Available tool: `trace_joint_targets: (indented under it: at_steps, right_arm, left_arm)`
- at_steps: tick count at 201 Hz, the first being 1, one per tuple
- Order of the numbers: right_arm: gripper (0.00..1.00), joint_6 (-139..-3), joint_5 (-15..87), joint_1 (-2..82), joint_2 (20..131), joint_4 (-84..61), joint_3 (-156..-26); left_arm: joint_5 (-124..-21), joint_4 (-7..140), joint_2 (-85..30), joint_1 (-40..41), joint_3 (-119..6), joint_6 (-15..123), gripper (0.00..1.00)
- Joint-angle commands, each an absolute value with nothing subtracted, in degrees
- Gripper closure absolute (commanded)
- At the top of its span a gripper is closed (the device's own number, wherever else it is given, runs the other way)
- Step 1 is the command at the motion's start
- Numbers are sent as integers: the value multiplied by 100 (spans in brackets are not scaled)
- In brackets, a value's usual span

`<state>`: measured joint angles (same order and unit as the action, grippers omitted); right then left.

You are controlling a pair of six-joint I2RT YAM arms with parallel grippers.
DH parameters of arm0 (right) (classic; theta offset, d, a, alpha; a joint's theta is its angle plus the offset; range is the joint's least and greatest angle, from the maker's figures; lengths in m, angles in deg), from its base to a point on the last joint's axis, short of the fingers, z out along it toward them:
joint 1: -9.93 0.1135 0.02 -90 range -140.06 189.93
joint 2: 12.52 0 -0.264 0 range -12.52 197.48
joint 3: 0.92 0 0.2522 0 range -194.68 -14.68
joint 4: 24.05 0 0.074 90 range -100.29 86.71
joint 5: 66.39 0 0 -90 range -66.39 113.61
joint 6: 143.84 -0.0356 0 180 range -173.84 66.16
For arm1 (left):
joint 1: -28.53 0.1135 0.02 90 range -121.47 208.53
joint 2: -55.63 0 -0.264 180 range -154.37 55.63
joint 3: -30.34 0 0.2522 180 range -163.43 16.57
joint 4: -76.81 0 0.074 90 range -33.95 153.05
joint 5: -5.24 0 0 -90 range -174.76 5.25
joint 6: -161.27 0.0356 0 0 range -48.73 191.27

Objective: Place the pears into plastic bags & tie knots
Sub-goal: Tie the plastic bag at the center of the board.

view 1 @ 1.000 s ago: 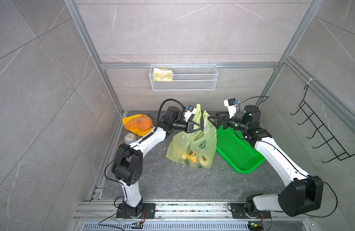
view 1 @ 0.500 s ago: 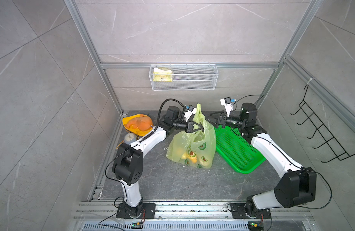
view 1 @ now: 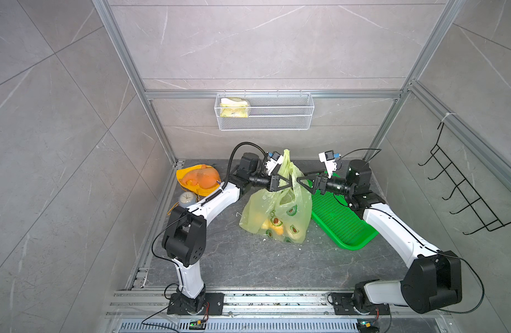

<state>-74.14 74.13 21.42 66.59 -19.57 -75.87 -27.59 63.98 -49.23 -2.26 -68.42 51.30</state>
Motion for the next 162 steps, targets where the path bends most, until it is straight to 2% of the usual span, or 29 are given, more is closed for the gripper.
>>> trace_joint_targets:
  at_steps: [1,28,46,57,68,87,106,127,162]
  right_arm:
    - [0,-7259,7089,2180,6972,-1964,-7765]
    - [1,-7397,7388,2290,7317,-2092,-8034]
    - [7,-7418,7644,2369,7443,-2118,-8155]
    - [20,-7435,7820,2397,7481,-2123,-8198]
    - [42,-7450,7912,2400,7461,-2149,-8155]
    - [72,-7415,7891,2368,7284,-2113,-8016]
    - [91,-7487,7823,2284,7019,-2128,-7816]
    - [99,-7511,7636,2175,6624,-2044,-7527]
    - [100,-7175,7305,2131,6100,-1161,-7440]
  left_arm:
    - [-2569,6331,-4957,-273,-7133,5145,100]
    - [-2565,6288,-5008,-296,-7200,5157,100]
    - [-2569,6264,-5020,-304,-7218,5168,100]
    - [-2569,6246,-5022,-310,-7232,5170,100]
    - [-2589,6233,-5019,-301,-7237,5180,100]
    - [-2755,6113,-4948,-287,-7196,5293,100]
    - [-3125,5997,-4714,-184,-7024,5434,100]
    - [-3479,6211,-4286,72,-6569,5382,100]
    - [-3703,6222,-3588,360,-5974,5467,100]
